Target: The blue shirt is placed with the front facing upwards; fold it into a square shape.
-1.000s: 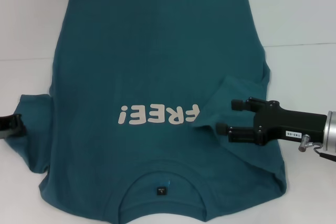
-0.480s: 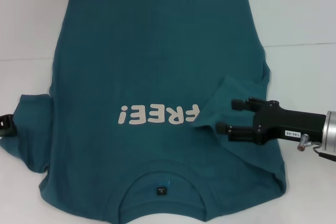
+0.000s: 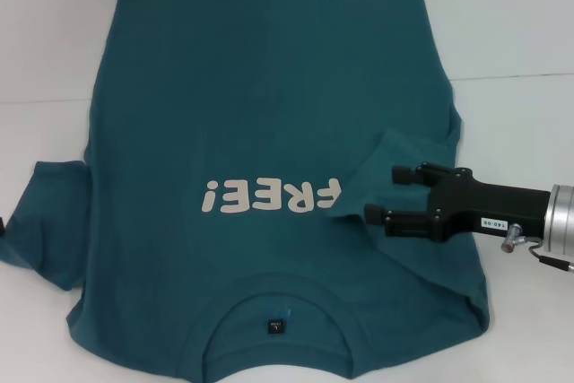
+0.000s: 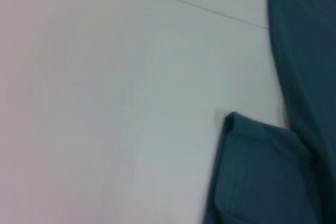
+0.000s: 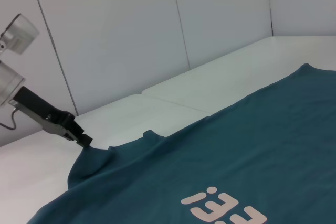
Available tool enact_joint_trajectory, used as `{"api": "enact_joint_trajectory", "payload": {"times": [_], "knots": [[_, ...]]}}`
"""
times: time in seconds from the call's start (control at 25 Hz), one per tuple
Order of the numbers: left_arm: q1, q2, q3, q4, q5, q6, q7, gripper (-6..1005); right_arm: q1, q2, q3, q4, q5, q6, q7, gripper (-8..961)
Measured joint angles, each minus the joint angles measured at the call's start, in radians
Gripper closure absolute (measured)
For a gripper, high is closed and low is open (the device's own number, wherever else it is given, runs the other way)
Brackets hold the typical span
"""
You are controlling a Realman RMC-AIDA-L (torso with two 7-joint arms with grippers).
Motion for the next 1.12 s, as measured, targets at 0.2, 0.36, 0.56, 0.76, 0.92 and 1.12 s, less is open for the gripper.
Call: {"api": "enact_joint_trajectory", "payload": {"times": [0.2, 0.36, 0.56, 0.76, 0.92, 1.12], "knots": [[0.025, -0.001, -0.001, 0.023, 0.0, 0.0, 0.0, 965, 0.011, 0.0, 0.0, 0.005, -0.003, 0.008, 0.001, 8], [0.045, -0.006, -0.001, 0.048, 0.0, 0.0, 0.0, 964, 0.024, 0.001, 0.0, 0.016, -0.003, 0.012, 0.001, 8], [0.063, -0.009, -0.001, 0.066, 0.0, 0.001, 0.0, 963, 0.029, 0.002, 0.0, 0.023, -0.003, 0.018, 0.002, 8], [0.077, -0.011, -0.002, 0.079, 0.0, 0.001, -0.001, 964, 0.032, 0.002, 0.0, 0.028, -0.003, 0.027, 0.002, 9], [0.087, -0.015, -0.005, 0.095, 0.0, 0.0, -0.002, 965, 0.032, 0.002, 0.0, 0.029, -0.003, 0.028, 0.001, 9], [0.092, -0.017, -0.024, 0.098, 0.0, -0.001, 0.0, 964, 0.035, 0.002, 0.0, 0.03, -0.003, 0.03, 0.001, 9]]}}
